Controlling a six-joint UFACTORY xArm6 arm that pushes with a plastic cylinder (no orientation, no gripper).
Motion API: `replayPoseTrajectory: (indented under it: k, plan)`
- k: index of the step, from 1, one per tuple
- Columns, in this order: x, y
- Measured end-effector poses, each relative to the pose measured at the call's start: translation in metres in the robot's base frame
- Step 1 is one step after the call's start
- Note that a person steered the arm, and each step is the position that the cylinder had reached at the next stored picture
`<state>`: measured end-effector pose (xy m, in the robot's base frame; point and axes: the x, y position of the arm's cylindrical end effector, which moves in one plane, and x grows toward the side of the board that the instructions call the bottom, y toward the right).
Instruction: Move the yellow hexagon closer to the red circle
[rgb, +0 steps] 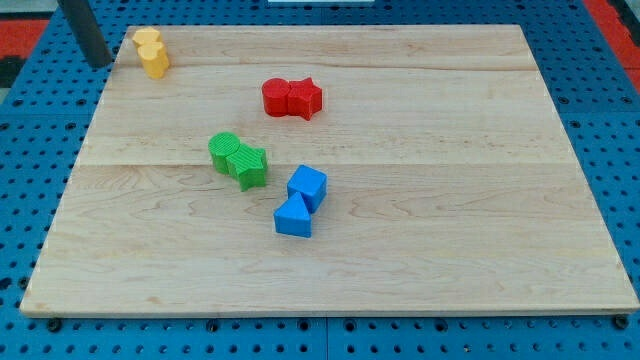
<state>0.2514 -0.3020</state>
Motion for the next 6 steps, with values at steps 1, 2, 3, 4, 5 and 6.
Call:
replayPoseTrajectory:
  k: [1,2,3,4,5,6]
  plan:
    - [-0.034,0.004]
    - [-0.037,0.045]
    - [-0.009,0.093]
    - [0.022,0.123]
    - [0.040,0.177]
    - [0.040,0.228]
